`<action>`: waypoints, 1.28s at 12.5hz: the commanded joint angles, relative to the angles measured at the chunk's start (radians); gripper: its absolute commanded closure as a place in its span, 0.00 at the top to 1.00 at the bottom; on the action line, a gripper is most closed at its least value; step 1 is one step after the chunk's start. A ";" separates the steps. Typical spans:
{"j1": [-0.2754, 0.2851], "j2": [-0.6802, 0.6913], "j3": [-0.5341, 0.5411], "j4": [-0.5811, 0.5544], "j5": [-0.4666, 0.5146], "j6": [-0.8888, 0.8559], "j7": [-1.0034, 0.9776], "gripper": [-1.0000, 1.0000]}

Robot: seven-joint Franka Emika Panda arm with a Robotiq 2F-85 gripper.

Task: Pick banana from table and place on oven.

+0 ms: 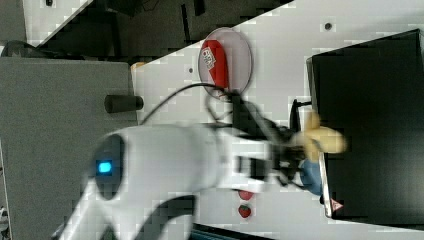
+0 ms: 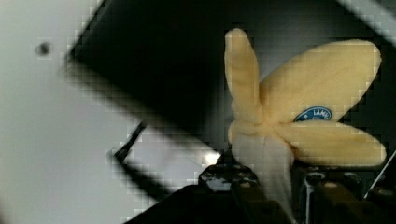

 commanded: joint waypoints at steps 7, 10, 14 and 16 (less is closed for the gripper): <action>0.028 0.115 -0.023 0.060 -0.008 0.096 -0.280 0.83; 0.040 0.089 -0.008 0.073 -0.009 0.066 -0.283 1.00; 0.103 -0.051 0.093 0.088 -0.003 -0.150 -0.188 1.00; 0.132 -0.137 0.167 0.086 -0.004 -0.227 0.038 1.00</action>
